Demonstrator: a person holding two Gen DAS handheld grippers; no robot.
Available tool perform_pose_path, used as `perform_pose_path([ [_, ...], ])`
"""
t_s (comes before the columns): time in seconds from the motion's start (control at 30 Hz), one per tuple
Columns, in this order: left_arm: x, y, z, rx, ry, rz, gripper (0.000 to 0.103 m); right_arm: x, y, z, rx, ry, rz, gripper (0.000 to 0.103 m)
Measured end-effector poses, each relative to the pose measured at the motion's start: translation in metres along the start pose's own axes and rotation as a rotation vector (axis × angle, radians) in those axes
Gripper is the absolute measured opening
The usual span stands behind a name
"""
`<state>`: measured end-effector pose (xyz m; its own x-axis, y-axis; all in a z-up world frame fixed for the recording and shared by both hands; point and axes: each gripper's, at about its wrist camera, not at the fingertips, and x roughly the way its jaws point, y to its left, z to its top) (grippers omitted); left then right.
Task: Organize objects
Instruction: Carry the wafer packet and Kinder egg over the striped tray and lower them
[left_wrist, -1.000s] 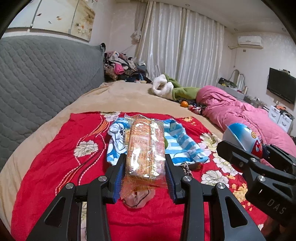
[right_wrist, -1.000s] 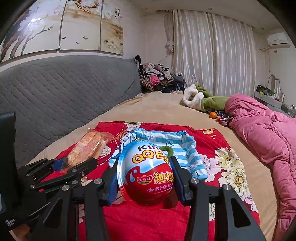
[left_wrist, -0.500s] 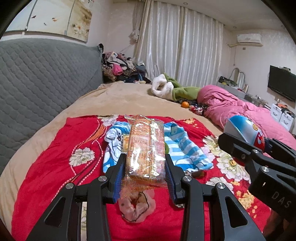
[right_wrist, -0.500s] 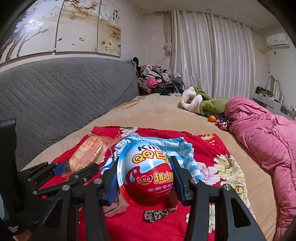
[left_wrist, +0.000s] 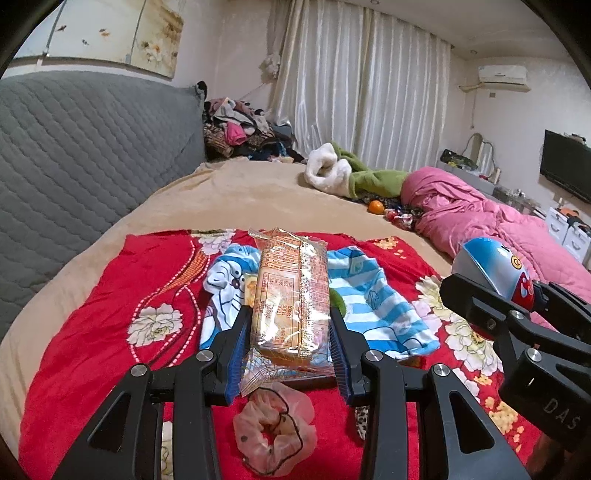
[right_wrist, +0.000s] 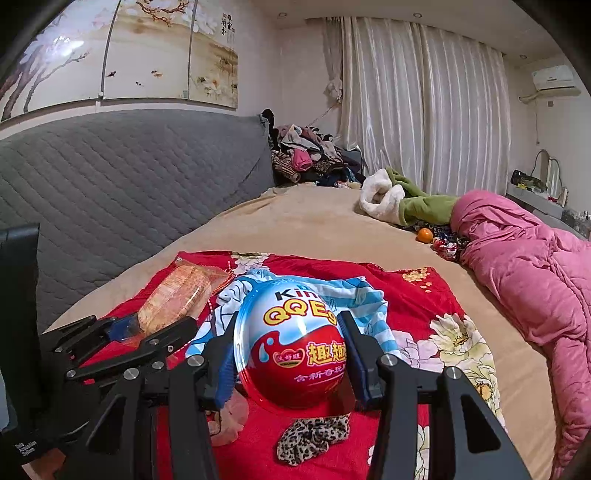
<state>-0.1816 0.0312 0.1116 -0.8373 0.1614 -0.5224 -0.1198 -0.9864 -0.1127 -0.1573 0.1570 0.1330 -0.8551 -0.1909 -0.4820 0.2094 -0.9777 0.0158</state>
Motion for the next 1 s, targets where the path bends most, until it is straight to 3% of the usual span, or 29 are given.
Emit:
perform_pose_path([
  [1.0,0.106,0.008,0.000,-0.001,0.095,0.021,0.041,0.092,-0.024,-0.005,0.009,0.084,-0.010,0.049],
])
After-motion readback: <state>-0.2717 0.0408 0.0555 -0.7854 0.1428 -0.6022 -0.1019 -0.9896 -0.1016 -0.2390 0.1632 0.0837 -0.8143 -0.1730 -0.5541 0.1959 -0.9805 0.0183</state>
